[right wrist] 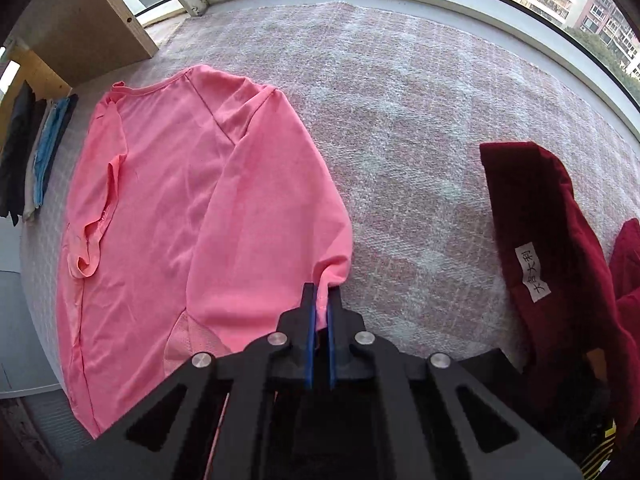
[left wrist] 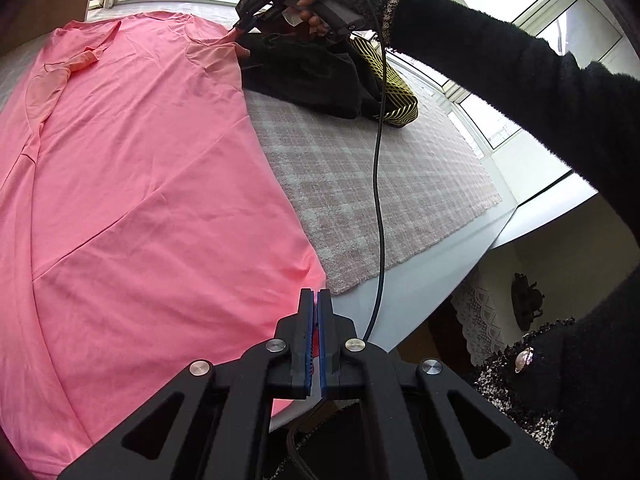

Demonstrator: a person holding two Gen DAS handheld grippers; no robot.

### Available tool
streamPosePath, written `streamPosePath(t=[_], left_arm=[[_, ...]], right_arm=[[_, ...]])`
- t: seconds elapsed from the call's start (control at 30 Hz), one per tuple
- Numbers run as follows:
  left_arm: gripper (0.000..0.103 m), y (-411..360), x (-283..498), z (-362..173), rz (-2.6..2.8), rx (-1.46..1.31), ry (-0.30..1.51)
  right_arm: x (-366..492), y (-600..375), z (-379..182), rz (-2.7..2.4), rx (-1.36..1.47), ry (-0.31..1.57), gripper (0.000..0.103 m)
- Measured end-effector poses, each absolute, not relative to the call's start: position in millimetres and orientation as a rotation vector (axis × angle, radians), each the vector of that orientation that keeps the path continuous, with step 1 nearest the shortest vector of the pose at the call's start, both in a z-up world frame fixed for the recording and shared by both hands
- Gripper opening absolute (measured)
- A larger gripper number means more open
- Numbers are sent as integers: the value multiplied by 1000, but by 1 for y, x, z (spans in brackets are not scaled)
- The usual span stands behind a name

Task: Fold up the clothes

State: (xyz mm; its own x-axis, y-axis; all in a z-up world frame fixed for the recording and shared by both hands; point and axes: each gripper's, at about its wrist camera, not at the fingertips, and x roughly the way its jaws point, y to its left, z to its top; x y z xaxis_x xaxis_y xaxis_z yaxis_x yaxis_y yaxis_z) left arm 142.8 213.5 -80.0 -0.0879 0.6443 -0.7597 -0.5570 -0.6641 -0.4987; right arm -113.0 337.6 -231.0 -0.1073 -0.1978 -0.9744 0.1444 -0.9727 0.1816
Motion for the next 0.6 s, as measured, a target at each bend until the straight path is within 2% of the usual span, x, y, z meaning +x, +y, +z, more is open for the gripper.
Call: streamPosePath(t=[0.13, 0.3, 0.47, 0.6], left_arm=[[1, 204, 139, -80, 1868, -1338, -155], [1, 184, 137, -76, 1904, -1314, -222], [1, 146, 138, -69, 1976, -1301, -332], [1, 108, 146, -69, 2058, -1309, -419]], right_arm=[[-116, 333, -219, -2197, 1906, -156, 5], [-124, 317, -187, -2190, 1789, -375, 5], [-145, 260, -163, -2147, 1713, -444, 5], [-162, 205, -158, -2118, 1721, -390, 5]])
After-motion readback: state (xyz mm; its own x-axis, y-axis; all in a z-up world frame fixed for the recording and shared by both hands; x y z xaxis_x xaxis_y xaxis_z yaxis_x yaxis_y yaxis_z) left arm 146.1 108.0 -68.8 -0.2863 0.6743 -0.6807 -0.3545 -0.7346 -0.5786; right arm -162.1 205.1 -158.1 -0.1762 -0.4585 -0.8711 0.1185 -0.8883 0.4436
